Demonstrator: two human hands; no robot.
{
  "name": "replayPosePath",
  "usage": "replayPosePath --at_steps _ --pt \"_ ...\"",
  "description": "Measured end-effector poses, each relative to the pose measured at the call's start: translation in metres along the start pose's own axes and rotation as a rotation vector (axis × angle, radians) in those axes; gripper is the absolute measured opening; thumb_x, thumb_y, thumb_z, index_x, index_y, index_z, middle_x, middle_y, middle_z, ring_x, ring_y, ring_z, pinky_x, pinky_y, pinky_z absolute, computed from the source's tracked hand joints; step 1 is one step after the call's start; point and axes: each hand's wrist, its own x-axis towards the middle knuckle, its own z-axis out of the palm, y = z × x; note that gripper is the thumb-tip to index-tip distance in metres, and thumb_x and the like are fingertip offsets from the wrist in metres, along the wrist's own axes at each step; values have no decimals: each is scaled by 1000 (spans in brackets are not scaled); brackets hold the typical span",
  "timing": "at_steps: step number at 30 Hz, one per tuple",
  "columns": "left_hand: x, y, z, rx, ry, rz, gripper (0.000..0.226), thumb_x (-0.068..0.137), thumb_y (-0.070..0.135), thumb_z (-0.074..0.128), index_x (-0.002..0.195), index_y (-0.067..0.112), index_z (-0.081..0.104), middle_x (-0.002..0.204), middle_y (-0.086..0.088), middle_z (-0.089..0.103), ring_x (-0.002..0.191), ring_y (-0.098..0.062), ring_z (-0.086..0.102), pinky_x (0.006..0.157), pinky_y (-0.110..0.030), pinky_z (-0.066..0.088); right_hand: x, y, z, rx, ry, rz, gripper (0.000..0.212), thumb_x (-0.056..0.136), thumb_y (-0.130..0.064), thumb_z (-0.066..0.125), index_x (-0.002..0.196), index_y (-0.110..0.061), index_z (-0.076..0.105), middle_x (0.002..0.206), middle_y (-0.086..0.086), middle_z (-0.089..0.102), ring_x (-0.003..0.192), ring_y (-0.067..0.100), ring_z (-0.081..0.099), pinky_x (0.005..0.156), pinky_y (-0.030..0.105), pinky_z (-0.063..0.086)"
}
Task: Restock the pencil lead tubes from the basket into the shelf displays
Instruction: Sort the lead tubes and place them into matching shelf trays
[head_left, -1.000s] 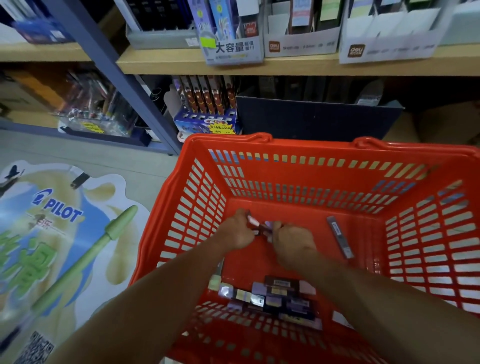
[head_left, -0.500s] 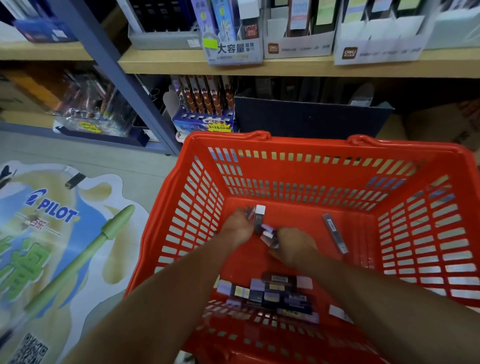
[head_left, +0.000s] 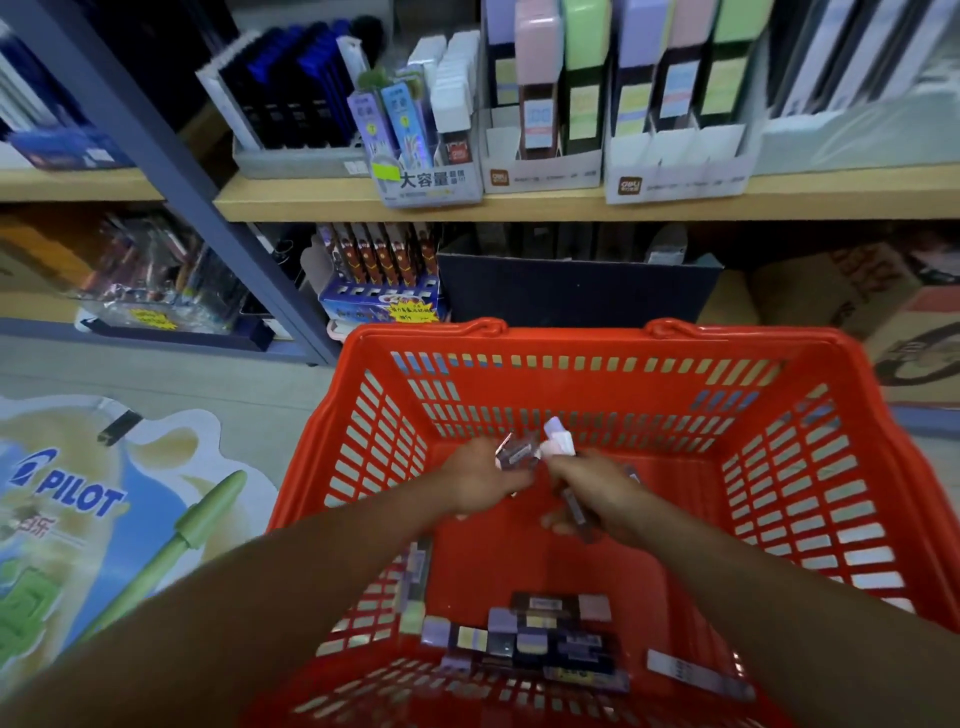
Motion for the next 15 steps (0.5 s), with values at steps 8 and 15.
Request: replayPosePath --at_steps 8,15 --pt "-72 47 -78 -339 66 140 19 97 19 52 78 18 55 63 -5 50 46 -11 44 43 -22 36 -44 -65 35 229 -63 -390 13 95 -22 62 84 -15 62 50 3 47 37 12 38 39 15 24" --pt "-98 98 -119 -564 129 309 26 102 25 44 115 4 53 54 10 51 50 -9 48 43 -21 36 -76 -125 33 659 -223 -478 23 81 -18 70 102 -8 71 79 7 67 53 10 56 34 17 30"
